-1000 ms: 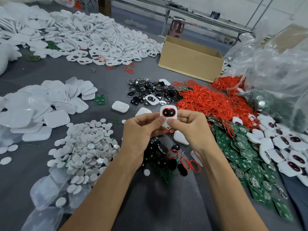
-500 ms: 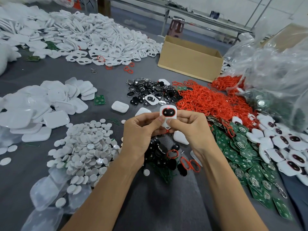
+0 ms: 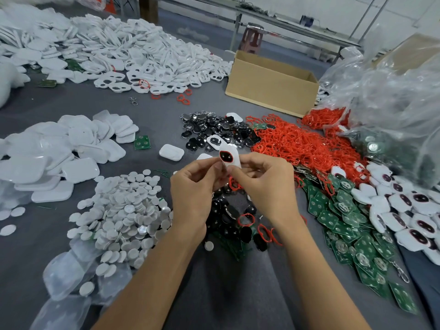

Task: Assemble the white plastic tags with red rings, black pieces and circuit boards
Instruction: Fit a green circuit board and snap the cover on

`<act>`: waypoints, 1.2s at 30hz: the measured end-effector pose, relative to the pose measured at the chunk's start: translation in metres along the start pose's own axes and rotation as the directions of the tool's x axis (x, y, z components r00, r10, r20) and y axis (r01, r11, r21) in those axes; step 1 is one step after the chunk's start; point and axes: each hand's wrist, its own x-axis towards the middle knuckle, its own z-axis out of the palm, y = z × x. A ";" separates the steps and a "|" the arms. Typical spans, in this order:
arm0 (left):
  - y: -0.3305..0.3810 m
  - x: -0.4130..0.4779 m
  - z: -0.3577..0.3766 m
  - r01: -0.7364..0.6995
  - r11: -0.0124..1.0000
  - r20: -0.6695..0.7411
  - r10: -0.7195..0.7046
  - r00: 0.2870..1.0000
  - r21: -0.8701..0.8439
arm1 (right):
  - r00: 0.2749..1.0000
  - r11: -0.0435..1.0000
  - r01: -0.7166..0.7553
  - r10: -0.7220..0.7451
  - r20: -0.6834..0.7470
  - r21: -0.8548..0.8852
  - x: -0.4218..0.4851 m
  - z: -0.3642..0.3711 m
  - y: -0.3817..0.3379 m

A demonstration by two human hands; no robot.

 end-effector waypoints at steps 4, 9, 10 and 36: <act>0.001 -0.004 0.006 0.036 0.999 0.135 -0.039 0.990 0.019 | 0.992 0.967 0.113 -0.124 -0.034 -0.230 0.000 0.001 -0.003; 0.003 -0.002 0.002 -0.002 0.998 0.100 -0.004 0.995 0.059 | 0.974 0.922 0.225 -0.207 0.091 -0.316 0.001 -0.002 -0.008; 0.003 -0.001 0.001 -0.002 0.997 0.097 -0.005 0.995 0.074 | 0.979 0.934 0.200 -0.175 0.109 -0.295 0.000 -0.004 -0.009; -0.001 0.001 0.002 0.095 0.967 0.080 -0.117 0.990 0.235 | 0.948 0.958 -0.249 0.270 0.165 -0.142 0.010 -0.047 0.006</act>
